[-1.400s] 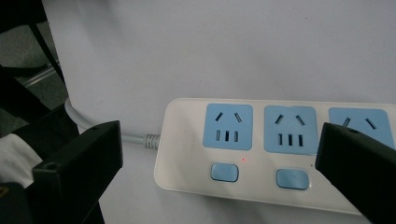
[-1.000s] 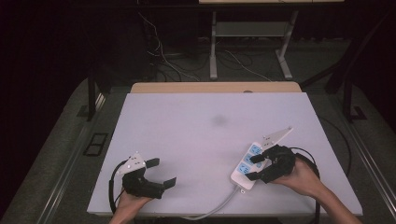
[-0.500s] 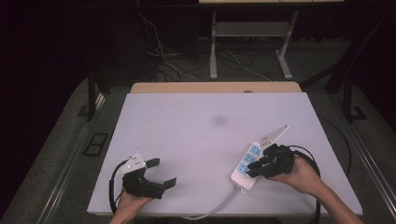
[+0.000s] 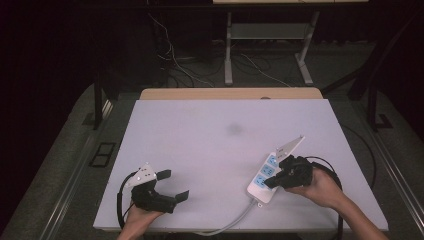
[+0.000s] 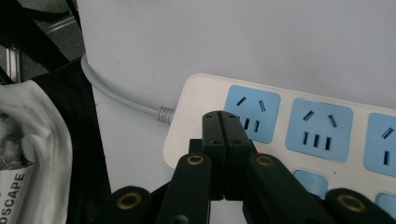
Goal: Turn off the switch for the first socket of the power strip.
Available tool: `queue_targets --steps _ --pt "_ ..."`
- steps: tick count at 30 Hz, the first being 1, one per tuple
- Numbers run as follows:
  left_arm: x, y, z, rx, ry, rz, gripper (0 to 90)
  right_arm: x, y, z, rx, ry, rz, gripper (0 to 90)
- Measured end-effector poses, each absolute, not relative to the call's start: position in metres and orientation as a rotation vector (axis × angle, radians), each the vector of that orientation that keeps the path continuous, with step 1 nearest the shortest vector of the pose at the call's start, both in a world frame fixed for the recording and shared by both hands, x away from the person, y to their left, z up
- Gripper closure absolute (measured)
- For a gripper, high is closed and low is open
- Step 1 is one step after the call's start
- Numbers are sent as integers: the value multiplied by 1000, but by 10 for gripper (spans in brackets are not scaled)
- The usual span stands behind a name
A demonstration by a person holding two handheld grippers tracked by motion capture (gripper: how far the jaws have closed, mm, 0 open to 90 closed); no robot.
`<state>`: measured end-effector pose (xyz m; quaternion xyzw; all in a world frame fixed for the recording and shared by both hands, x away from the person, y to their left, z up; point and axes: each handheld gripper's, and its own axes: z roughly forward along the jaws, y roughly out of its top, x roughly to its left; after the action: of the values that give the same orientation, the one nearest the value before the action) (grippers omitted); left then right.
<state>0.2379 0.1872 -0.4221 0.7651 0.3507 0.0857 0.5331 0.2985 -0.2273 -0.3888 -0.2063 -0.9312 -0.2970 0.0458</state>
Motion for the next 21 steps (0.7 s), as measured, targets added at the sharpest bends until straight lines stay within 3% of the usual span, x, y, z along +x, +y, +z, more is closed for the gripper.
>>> queue_targets --steps 21 --pt "238 187 -422 1828 836 206 0 304 -229 -400 -647 -2859 -849 897"
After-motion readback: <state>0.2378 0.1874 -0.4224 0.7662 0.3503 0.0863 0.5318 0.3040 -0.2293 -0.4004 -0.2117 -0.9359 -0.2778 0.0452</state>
